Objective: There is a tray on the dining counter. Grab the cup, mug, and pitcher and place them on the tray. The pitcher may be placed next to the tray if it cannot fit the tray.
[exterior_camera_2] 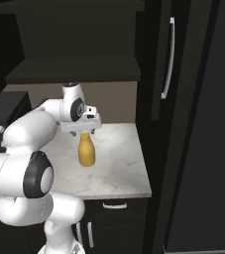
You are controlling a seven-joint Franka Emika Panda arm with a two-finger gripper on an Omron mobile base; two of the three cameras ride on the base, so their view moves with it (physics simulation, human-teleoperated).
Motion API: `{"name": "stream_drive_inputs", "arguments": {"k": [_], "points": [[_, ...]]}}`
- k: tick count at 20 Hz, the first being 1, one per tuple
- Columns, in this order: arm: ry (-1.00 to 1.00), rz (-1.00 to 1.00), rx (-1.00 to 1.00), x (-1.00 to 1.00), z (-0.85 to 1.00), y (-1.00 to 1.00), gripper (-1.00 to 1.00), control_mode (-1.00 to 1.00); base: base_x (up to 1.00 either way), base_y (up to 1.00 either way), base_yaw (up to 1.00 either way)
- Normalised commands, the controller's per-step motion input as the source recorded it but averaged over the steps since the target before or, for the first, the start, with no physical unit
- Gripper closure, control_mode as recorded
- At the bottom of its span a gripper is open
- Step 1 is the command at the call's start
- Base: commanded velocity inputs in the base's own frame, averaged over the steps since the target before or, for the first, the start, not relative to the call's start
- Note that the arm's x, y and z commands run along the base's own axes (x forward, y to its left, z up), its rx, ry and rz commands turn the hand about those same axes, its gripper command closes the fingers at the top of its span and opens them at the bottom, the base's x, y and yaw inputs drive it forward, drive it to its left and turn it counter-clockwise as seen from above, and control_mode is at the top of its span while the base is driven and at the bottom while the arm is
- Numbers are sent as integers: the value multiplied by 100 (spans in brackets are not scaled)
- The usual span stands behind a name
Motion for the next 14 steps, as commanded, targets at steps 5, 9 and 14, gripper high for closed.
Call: {"name": "stream_drive_inputs", "arguments": {"k": [5, 9, 14], "points": [[4, 0, 3, 6, -17, -1, -100, -100, 0, 0, 0], [1, 0, 2, 14, -15, 0, -100, -100, 0, 0, 0], [0, 0, 0, 8, -19, 0, -100, -100, 0, 0, 0]]}}
